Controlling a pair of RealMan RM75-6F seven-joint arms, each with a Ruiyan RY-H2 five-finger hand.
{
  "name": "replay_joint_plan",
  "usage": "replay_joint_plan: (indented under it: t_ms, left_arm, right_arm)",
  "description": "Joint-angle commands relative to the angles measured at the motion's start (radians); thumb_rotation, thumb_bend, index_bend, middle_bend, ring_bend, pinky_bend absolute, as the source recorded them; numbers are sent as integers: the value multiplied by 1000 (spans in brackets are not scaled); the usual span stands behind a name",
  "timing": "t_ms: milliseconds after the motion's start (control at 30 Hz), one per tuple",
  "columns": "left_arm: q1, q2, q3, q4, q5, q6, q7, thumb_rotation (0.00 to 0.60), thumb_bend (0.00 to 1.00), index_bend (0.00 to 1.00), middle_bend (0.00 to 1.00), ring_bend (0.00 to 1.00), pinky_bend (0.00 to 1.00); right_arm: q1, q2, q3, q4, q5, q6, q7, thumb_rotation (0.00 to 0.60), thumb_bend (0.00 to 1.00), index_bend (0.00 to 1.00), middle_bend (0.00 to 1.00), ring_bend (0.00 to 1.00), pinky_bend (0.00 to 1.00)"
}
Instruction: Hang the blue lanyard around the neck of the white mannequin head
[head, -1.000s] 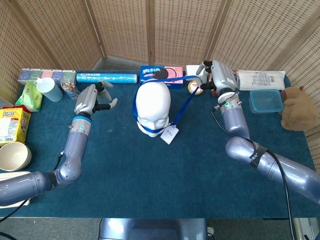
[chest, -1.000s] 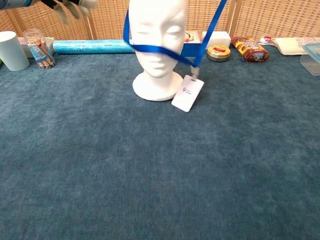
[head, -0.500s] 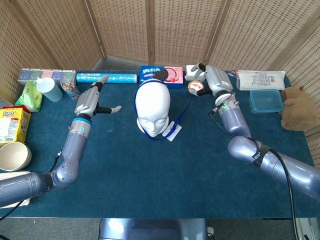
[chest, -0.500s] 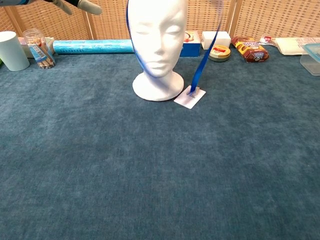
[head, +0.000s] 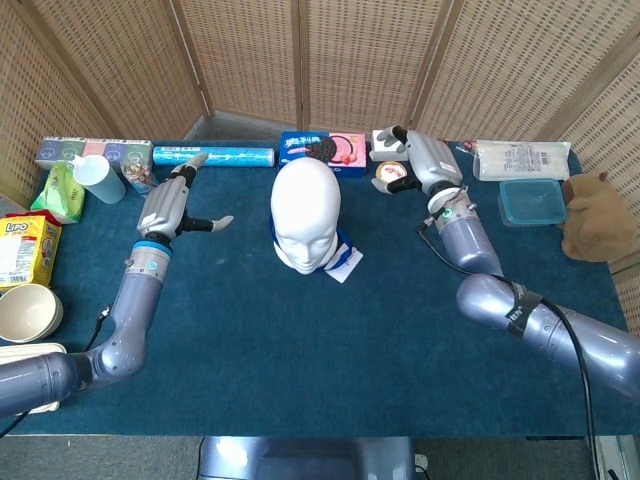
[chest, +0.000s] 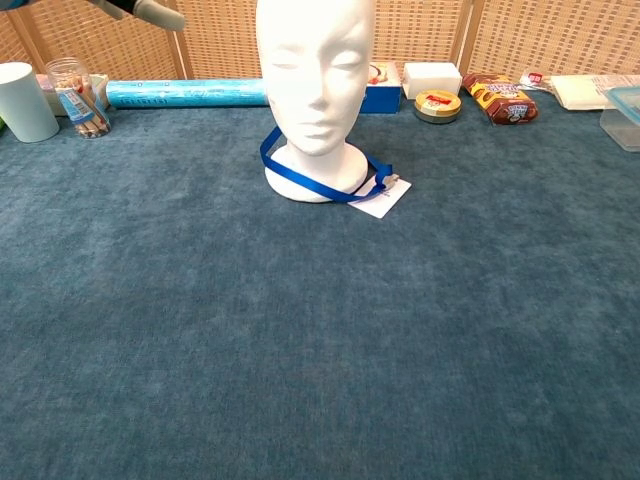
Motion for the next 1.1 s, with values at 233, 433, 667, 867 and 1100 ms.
replay_joint_plan:
  t_ms: [233, 433, 667, 867, 1100]
  left_arm:
    - [81, 85, 62, -99, 106, 52, -6, 487, 123, 31, 96, 0, 143]
    - [179, 165, 126, -184, 235, 105, -46, 489, 141, 31, 96, 0, 143]
    - [318, 278, 236, -281, 412, 158, -99, 493, 142, 31, 96, 0, 143]
    - [478, 357, 373, -316, 616, 218, -195, 494, 143, 60, 96, 0, 143]
    - [604, 337, 459, -305, 759, 323, -249, 488, 143, 147, 102, 18, 143]
  right_arm:
    - [-108, 23, 34, -99, -182, 143, 130, 545, 282, 233, 258, 267, 324]
    - [-237, 52, 7, -235, -418, 302, 211, 546, 282, 254, 283, 267, 318]
    - [-410, 99, -98, -374, -673, 456, 262, 543, 282, 283, 305, 276, 317]
    - [-598, 126, -239, -456, -860, 621, 264, 543, 278, 301, 323, 283, 317]
    - [-715, 139, -338, -479, -938, 708, 199, 546, 281, 318, 347, 300, 317]
